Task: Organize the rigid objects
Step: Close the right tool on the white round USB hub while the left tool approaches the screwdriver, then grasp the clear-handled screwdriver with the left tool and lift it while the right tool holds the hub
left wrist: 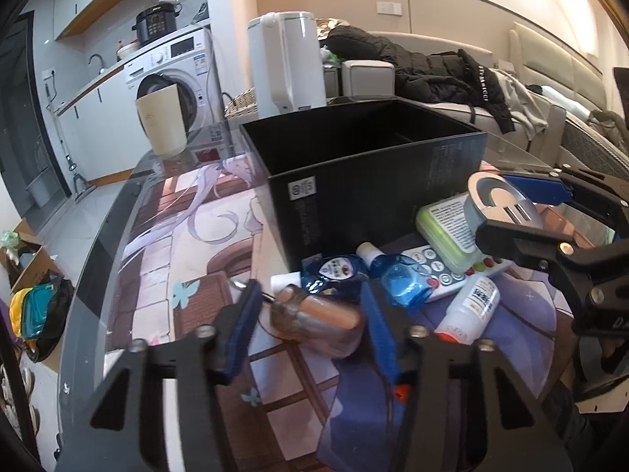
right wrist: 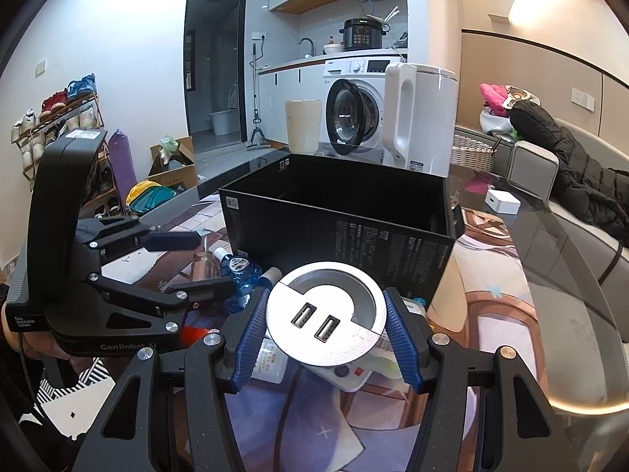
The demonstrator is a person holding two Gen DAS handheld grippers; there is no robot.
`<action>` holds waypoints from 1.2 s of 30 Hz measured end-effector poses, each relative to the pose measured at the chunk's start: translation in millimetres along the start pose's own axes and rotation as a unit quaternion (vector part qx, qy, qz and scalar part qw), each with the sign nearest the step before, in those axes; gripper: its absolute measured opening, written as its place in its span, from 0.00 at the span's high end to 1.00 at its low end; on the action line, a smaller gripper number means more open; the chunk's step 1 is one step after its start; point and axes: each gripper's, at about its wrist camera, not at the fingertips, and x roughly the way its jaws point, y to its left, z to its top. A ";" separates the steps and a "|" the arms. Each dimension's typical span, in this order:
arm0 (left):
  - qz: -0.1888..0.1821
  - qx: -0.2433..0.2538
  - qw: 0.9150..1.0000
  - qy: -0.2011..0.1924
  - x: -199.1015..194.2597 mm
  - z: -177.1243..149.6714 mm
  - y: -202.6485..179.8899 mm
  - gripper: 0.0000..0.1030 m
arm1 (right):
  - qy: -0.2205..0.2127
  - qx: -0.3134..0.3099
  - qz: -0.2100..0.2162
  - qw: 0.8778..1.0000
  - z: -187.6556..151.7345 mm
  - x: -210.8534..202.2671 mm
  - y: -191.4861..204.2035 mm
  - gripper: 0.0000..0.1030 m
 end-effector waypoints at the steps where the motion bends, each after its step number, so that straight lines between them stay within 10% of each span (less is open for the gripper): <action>1: 0.002 0.000 1.000 -0.004 -1.5 -0.4 -0.4 0.59 | 0.000 0.000 -0.001 1.000 0.1 -0.9 -1.0 0.43; 6: -0.006 -0.019 1.000 -0.022 -8.7 -1.4 3.8 0.76 | -0.003 0.001 -0.006 1.000 0.6 -4.6 -3.9 0.43; 13: -0.011 -0.032 0.999 -0.021 -12.1 -5.6 6.9 0.74 | -0.005 0.000 -0.012 1.000 0.1 -11.7 -3.2 0.43; 23: -0.012 -0.045 0.999 0.009 -7.6 -17.5 8.9 0.51 | -0.006 0.001 -0.011 1.000 -0.7 -14.4 -2.3 0.43; 36: -0.019 -0.062 0.998 -0.016 -14.8 -23.1 13.8 0.73 | -0.006 0.004 -0.013 1.000 -2.9 -15.0 -1.3 0.43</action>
